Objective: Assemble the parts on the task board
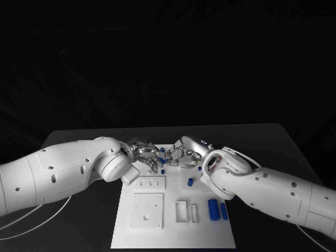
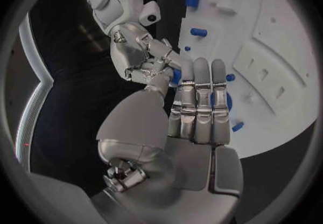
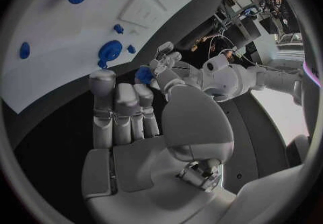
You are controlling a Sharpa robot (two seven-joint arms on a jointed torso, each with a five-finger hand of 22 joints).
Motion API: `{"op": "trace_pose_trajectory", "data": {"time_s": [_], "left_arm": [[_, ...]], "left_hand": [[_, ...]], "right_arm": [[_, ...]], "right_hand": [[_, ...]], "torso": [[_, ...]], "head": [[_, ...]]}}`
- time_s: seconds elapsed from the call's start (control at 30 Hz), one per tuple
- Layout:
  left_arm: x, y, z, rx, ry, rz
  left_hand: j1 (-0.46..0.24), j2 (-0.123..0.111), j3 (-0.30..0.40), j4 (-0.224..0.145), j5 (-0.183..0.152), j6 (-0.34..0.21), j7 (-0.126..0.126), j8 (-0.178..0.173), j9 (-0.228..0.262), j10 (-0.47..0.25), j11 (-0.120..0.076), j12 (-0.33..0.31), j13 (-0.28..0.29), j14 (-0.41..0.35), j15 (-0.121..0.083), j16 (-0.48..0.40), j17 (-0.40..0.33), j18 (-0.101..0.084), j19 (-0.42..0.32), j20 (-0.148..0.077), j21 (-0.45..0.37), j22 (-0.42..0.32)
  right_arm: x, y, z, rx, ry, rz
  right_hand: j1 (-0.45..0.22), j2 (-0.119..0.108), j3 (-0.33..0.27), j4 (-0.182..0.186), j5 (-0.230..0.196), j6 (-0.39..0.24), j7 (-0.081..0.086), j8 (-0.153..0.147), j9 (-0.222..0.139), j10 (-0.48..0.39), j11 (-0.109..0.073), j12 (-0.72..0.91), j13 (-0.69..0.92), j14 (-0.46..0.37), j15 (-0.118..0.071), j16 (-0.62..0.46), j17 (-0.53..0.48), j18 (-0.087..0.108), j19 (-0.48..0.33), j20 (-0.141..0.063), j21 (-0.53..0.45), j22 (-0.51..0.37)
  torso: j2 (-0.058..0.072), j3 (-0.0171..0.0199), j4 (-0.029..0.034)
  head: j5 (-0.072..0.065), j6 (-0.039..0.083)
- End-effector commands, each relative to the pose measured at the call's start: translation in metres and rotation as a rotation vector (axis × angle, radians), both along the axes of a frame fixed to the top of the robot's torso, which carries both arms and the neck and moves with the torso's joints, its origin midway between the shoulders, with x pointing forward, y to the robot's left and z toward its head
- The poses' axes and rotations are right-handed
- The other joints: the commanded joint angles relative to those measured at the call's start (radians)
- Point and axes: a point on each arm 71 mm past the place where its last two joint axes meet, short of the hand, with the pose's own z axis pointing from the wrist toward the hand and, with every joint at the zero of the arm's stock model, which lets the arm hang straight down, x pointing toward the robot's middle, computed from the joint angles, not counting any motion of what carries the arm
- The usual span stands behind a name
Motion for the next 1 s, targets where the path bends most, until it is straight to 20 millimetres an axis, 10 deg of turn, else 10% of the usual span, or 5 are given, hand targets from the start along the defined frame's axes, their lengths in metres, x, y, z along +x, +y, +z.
{"op": "trace_pose_trajectory", "data": {"time_s": [0.03,0.3,1.0], "left_arm": [[-0.002,-0.0041,0.001,0.006,-0.003,-0.039],[-0.0025,-0.004,0.0005,0.019,-0.009,-0.038],[0.0,-0.0001,0.0009,0.016,-0.031,-0.008]], "left_hand": [[-0.006,0.002,-0.002,0.016,0.014,0.091,-0.108,0.011,0.558,0.028,-0.031,0.04,0.047,-0.01,-0.009,0.046,0.021,-0.015,-0.007,-0.009,0.019,0.027],[-0.037,-0.012,0.054,0.045,0.11,0.056,-0.119,0.002,0.953,-0.04,-0.044,0.184,0.198,-0.052,-0.023,0.18,0.057,-0.018,-0.035,-0.023,0.081,0.126],[-0.044,-0.073,0.087,0.011,0.216,0.099,-0.133,0.0,1.003,-0.027,-0.056,0.231,0.238,-0.05,-0.033,0.234,0.079,-0.016,-0.04,-0.031,0.1,0.187]], "right_arm": [[-0.0008,0.0009,-0.0027,-0.009,0.011,0.016],[-0.0015,0.0016,-0.003,0.0,0.017,0.023],[-0.0025,-0.002,-0.0064,0.014,0.033,0.028]], "right_hand": [[0.006,0.005,0.0,0.003,0.006,0.003,0.0,0.002,0.001,-0.004,-0.006,-0.003,-0.001,0.001,-0.007,-0.004,0.0,0.001,0.036,-0.007,-0.007,0.078],[0.006,0.005,0.0,0.003,0.004,-0.001,0.001,0.002,0.001,-0.005,-0.005,-0.005,-0.003,0.001,-0.007,-0.006,-0.002,0.001,0.036,-0.007,-0.008,0.077],[0.002,0.001,-0.007,0.008,-0.008,-0.021,0.007,0.001,0.0,-0.01,-0.002,-0.011,-0.008,0.0,-0.004,-0.012,-0.005,0.003,0.035,-0.005,-0.018,0.076]], "torso": [[0.0,0.0,-0.0003],[0.0,0.0,-0.0001],[0.001,0.0005,0.0]], "head": [[0.001,-0.002],[0.002,-0.003],[0.005,-0.011]]}}
